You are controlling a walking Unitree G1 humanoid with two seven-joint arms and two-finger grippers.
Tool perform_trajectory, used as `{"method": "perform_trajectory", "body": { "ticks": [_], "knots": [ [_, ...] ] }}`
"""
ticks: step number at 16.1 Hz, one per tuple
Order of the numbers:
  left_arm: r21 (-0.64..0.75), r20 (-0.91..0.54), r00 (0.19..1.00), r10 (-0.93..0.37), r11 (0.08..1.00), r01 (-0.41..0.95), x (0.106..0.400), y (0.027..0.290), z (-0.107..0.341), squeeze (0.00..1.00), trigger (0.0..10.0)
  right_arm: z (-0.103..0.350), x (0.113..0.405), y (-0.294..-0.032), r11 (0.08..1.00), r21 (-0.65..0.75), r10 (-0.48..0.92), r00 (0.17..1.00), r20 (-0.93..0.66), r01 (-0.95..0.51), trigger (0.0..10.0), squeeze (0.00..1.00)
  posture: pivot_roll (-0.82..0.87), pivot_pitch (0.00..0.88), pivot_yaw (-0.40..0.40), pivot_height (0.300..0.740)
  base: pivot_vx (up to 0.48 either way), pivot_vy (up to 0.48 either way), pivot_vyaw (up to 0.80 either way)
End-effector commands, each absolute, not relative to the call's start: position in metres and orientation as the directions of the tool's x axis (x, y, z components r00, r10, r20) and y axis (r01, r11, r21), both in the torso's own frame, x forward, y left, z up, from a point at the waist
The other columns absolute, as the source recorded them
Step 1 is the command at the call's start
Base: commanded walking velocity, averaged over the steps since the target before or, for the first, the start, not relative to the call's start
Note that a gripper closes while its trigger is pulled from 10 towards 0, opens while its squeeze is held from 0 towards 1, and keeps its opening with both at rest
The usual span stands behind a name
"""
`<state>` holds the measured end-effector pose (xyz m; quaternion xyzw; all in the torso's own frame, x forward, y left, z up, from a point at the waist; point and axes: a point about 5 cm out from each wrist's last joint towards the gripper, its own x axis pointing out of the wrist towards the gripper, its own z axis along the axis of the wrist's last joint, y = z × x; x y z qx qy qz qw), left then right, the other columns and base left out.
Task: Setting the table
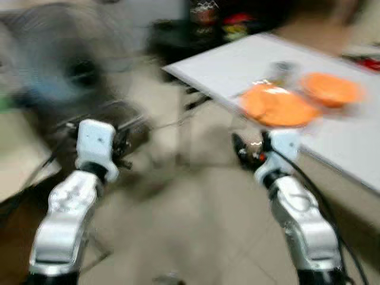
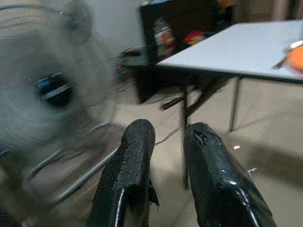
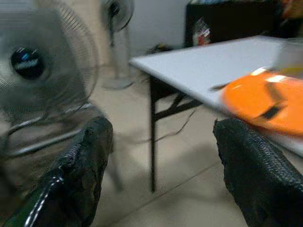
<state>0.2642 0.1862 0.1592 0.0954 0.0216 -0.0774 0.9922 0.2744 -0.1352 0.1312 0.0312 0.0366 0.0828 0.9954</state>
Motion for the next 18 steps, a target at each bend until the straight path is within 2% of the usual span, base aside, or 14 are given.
{"method": "perform_trajectory", "body": {
  "ticks": [1,6,11,14,18],
  "knots": [
    [0.207,-0.058,0.988,-0.143,0.967,0.152,0.266,0.190,0.162,0.00,10.0,0.133,0.275,-0.134,0.984,0.077,0.166,0.985,-0.056,-0.161,10.0,0.00,0.15,0.000,0.016,0.740,0.000,0.247,0.59],
    [0.217,-0.054,0.987,-0.153,0.963,0.161,0.271,0.191,0.165,0.00,10.0,0.132,0.275,-0.131,0.984,0.090,0.158,0.986,-0.050,-0.153,10.0,0.00,0.15,0.000,0.021,0.740,0.000,0.242,0.80],
    [0.222,-0.057,0.985,-0.162,0.960,0.171,0.270,0.191,0.164,0.00,10.0,0.127,0.273,-0.130,0.984,0.094,0.159,0.986,-0.058,-0.153,10.0,0.00,0.17,0.000,0.016,0.740,0.000,0.244,0.56],
    [0.228,-0.064,0.983,-0.169,0.957,0.180,0.269,0.190,0.163,0.00,10.0,0.124,0.271,-0.129,0.984,0.097,0.157,0.985,-0.066,-0.150,10.0,0.00,0.16,0.000,0.024,0.740,0.000,0.245,0.13],
    [0.226,-0.062,0.984,-0.169,0.958,0.179,0.268,0.188,0.162,0.00,10.0,0.122,0.268,-0.132,0.983,0.116,0.149,0.985,-0.082,-0.139,10.0,0.00,0.16,0.000,0.025,0.740,0.000,0.000,0.00]
  ]
}}
